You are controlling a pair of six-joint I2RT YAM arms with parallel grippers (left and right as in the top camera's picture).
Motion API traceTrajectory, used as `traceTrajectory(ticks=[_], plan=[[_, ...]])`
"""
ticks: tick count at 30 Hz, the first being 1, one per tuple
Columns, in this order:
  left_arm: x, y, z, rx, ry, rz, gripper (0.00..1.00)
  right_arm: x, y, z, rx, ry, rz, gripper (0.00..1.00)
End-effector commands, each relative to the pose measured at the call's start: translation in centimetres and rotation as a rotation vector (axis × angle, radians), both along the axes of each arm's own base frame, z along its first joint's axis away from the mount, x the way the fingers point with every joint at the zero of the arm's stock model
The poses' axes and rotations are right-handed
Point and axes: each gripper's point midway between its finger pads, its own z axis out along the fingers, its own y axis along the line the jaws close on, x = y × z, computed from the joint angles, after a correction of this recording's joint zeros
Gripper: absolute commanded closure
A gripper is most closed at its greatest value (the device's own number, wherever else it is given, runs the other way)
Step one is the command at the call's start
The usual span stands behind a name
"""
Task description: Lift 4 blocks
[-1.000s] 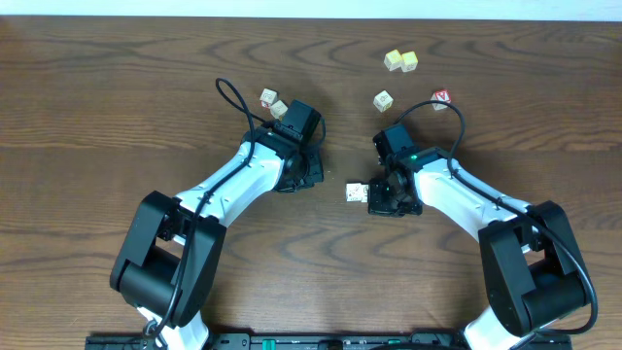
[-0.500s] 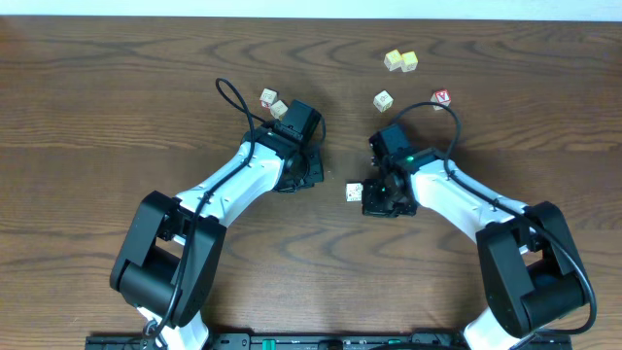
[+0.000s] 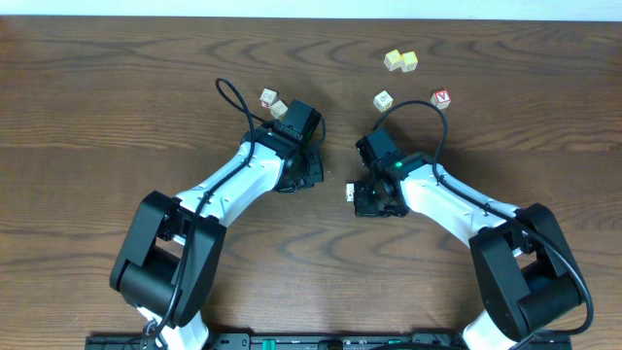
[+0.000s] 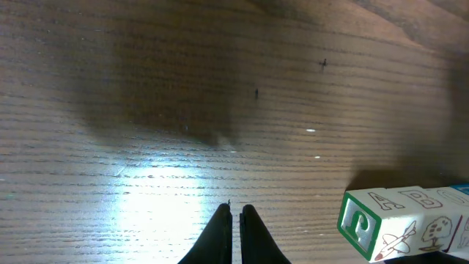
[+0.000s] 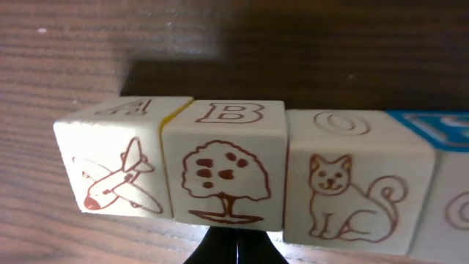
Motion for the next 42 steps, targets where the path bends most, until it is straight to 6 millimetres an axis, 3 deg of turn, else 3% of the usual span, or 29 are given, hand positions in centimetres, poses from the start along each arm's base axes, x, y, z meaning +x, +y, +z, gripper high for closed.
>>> traceTrajectory(ticks=[1,7,14,17,28,42], plan=[[-0.3,0.3,-0.5,0.023,0.005,-0.013,0.93,0.5,0.0,0.6,-0.014,-0.036,-0.008,0.99],[-0.3,0.4,-0.5,0.023,0.006,-0.013,0.93,0.7,0.5,1.2,0.009,-0.033,-0.003,0.99],[-0.4,0.4,-0.5,0.025,0.010,-0.013,0.93,1.0,0.0,5.4,-0.027,-0.022,0.100,0.99],[-0.4,0.4,-0.5,0.026,0.011,-0.013,0.93,0.7,-1.6,4.8,-0.095,-0.008,0.129,0.99],[-0.7,0.6,-0.6,0.032,0.023,-0.013,0.93,-0.8,-2.5,1.1,-0.097,0.003,0.080,0.99],[-0.7,0.6,-0.6,0.032,0.023,-0.013,0.93,-0.1,-4.0,0.0,-0.123,-0.032,0.033,0.99]])
